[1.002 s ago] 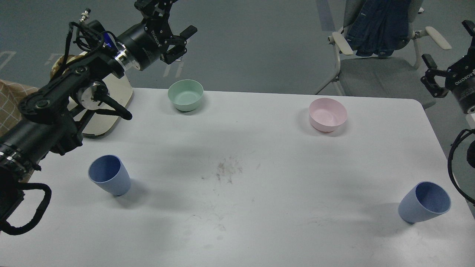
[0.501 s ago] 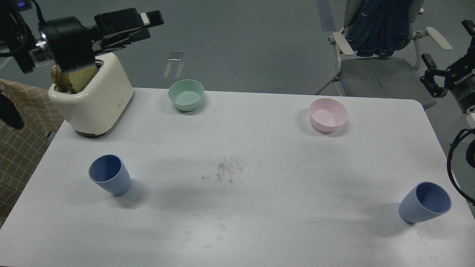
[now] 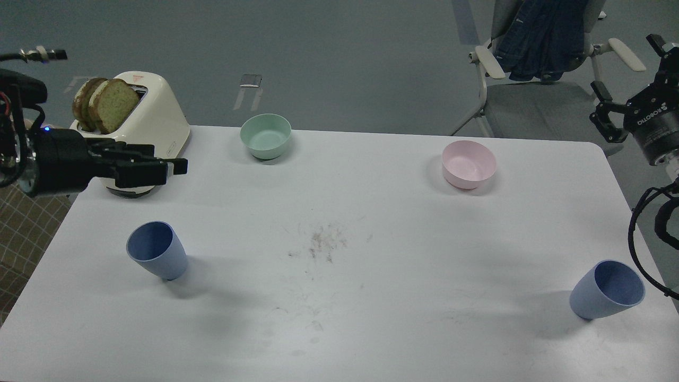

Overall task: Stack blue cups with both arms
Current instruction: 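Lower the left gripper down to the blue cup nearest it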

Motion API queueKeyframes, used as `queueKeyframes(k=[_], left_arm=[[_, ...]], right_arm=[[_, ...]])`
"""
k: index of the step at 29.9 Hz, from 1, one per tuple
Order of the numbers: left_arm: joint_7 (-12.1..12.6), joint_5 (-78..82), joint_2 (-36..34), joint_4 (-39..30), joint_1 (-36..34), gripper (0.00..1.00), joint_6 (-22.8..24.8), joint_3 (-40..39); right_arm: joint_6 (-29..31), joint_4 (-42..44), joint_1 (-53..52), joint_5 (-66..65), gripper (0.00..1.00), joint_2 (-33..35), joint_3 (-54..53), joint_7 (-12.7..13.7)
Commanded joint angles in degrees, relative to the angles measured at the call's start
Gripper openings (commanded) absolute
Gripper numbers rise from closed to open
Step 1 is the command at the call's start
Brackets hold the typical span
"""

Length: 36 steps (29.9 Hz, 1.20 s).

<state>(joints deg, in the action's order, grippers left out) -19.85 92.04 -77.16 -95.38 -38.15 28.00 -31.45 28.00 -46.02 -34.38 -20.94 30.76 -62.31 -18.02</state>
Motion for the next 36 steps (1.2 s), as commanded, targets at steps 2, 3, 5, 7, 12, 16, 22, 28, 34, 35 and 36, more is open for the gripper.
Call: queueKeyframes(k=[2,3,5,7,12,16,22,28,34,35,36], left_arm=[[-1.2,5.6,-0.6,0.6,0.0,0.90,0.0,4.8],[-1.2,5.7,-0.8,0.9,0.1,0.90,0.0,5.6],[-1.2,5.6,-1.0,1.7,0.1,0.90,0.0,7.4],[-1.2,5.0,-0.9,2.3,0.1,0.90,0.0,8.0],[-1.3,4.6,-0.1,5.2,0.3,0.90,0.0,8.2],[-2.3,4.6,1.9,8.7,0.3,0.89,0.0,8.2],[-2.7,4.6,3.0,9.7,1.6,0.89,0.0,8.2],[-2.6,4.6,4.8,10.4,2.7,0.88,0.0,8.2],[-2.6,5.1,7.2,13.2,3.8,0.82,0.0,8.2],[-2.6,5.2,7.4,13.5,3.9,0.81,0.0,8.2],[-2.7,5.2,7.6,14.0,4.0,0.78,0.0,8.3]], right_arm=[[0.0,0.0,0.1,0.0,1.00,0.0,0.0,0.0],[0.0,0.0,0.0,0.0,1.00,0.0,0.0,0.0],[0.0,-0.2,0.0,0.0,1.00,-0.1,0.0,0.0],[0.0,-0.2,0.0,0.0,1.00,-0.3,0.0,0.0],[0.0,-0.2,0.1,0.0,1.00,-0.5,0.0,0.0],[0.0,-0.3,0.4,0.0,1.00,-0.6,0.0,0.0],[0.0,-0.3,0.6,0.0,1.00,-0.6,0.0,0.0],[0.0,-0.3,0.7,0.0,1.00,-0.7,0.0,0.0],[0.0,-0.3,1.1,0.0,1.00,-0.7,0.0,0.0],[0.0,-0.3,1.2,0.0,1.00,-0.7,0.0,0.0],[0.0,-0.3,1.2,0.0,1.00,-0.7,0.0,0.0]])
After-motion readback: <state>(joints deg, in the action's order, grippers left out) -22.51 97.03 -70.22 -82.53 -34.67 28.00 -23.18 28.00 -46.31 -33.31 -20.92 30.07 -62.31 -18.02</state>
